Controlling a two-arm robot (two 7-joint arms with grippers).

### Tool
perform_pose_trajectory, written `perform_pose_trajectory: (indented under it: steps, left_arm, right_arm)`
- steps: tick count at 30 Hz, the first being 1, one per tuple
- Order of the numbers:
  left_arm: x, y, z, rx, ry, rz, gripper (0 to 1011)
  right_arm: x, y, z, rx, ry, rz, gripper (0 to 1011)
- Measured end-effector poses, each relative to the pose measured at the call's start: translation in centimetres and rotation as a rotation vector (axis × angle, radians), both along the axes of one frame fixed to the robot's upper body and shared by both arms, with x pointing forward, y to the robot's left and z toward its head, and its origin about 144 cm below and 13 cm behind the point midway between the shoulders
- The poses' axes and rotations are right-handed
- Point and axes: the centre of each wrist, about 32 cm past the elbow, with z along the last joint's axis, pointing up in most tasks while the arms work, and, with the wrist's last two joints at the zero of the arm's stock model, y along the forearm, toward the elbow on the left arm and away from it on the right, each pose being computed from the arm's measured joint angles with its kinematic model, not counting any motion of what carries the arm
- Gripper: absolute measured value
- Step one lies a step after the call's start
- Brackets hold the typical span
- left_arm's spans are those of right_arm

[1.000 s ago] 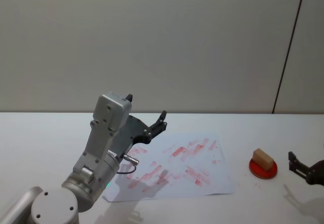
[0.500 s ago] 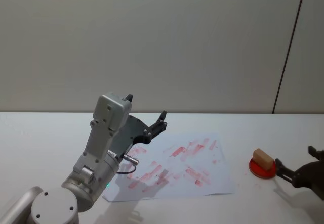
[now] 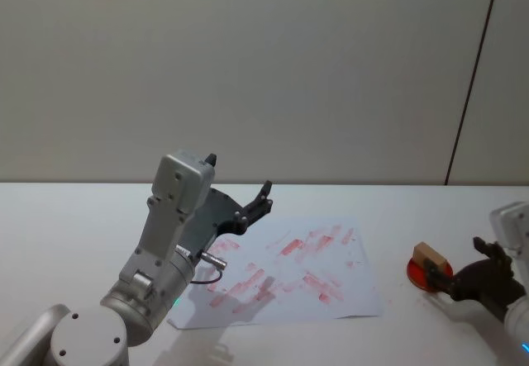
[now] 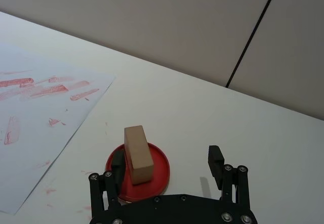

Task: Use the one hand to pick up the stamp and affix it onto the A4 paper.

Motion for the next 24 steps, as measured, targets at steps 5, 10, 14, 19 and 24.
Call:
perform_pose_trajectory:
  steps: [5, 10, 14, 19, 24]
  left_arm:
    - [0.0, 0.0, 0.0, 0.0, 0.0, 0.0, 1002]
    - [0.0, 0.0, 0.0, 0.0, 0.0, 0.0, 1003]
    - [0.0, 0.0, 0.0, 0.0, 0.0, 0.0, 1002]
    - [0.0, 0.0, 0.0, 0.0, 0.0, 0.0, 1003]
    - [0.0, 0.0, 0.0, 0.0, 0.0, 0.0, 1002]
  right_arm:
    - [1.0, 0.7, -0.4, -0.002, 0.013, 0.024, 1001]
    - [1.5, 1.2, -0.7, -0.004, 0.023, 0.043, 1001]
    - [2.0, 1.7, -0.9, -0.006, 0.035, 0.065, 1001]
    - [2.3, 2.1, -1.1, -0.008, 0.044, 0.079, 1001]
    - [2.6, 2.4, -1.2, -0.01, 0.051, 0.091, 1001]
